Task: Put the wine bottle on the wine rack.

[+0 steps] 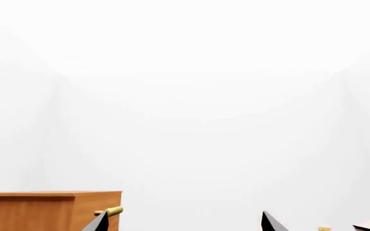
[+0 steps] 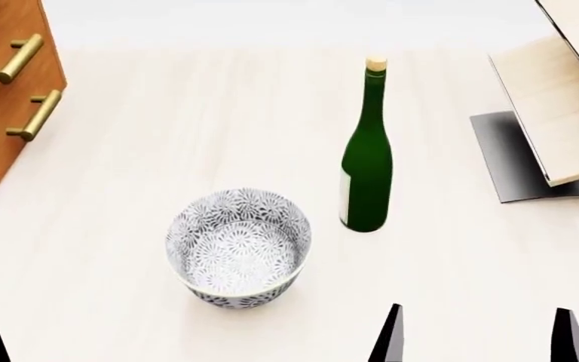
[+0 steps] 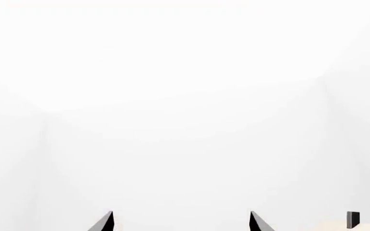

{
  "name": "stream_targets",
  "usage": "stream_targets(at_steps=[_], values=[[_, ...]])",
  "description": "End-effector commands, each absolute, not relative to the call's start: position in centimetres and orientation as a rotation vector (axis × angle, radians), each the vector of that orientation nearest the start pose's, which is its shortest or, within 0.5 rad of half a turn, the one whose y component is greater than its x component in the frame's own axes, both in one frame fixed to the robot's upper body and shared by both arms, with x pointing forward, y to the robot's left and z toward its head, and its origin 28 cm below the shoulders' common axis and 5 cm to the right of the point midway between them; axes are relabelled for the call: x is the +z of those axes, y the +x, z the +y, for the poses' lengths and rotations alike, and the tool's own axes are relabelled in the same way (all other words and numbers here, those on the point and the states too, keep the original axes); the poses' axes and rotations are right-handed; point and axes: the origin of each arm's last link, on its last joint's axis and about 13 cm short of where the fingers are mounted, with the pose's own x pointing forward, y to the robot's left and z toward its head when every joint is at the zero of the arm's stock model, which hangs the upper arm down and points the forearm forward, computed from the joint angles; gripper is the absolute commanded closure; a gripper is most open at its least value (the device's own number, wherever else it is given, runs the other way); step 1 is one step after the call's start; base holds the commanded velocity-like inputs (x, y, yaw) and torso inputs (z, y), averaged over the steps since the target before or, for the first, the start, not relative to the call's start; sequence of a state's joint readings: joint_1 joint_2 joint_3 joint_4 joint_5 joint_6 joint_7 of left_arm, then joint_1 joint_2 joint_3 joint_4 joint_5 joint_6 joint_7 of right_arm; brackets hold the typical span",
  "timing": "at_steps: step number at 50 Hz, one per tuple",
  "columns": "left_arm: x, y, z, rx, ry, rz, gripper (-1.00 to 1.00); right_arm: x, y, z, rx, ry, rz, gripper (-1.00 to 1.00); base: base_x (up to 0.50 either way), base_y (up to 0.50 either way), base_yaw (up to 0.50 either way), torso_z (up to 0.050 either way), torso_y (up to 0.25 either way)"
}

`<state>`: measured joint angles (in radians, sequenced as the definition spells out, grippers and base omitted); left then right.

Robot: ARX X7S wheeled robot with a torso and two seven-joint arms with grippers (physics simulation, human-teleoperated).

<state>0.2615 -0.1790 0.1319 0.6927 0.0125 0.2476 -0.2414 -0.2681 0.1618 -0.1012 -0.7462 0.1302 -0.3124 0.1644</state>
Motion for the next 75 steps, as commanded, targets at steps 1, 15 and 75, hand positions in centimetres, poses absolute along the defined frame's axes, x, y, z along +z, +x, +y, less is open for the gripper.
stream_targets(at_steps=[1, 15, 75], values=[[12.68, 14.15, 20.17, 0.018, 0.006, -0.668, -1.00, 14.08, 13.60, -9.54, 0.037, 0.130, -0.753, -1.00, 0.12, 0.00, 0.00, 0.000, 0.000], [12.69, 14.19, 20.15, 0.018, 0.007, -0.667, -1.00, 13.94, 13.78, -9.51, 0.038, 0.131, -0.736, -1.00, 0.12, 0.00, 0.00, 0.000, 0.000], [12.62, 14.19, 20.10, 0.018, 0.006, -0.666, -1.00, 13.54, 13.95, -9.38, 0.043, 0.130, -0.717, -1.00, 0.12, 0.00, 0.00, 0.000, 0.000]])
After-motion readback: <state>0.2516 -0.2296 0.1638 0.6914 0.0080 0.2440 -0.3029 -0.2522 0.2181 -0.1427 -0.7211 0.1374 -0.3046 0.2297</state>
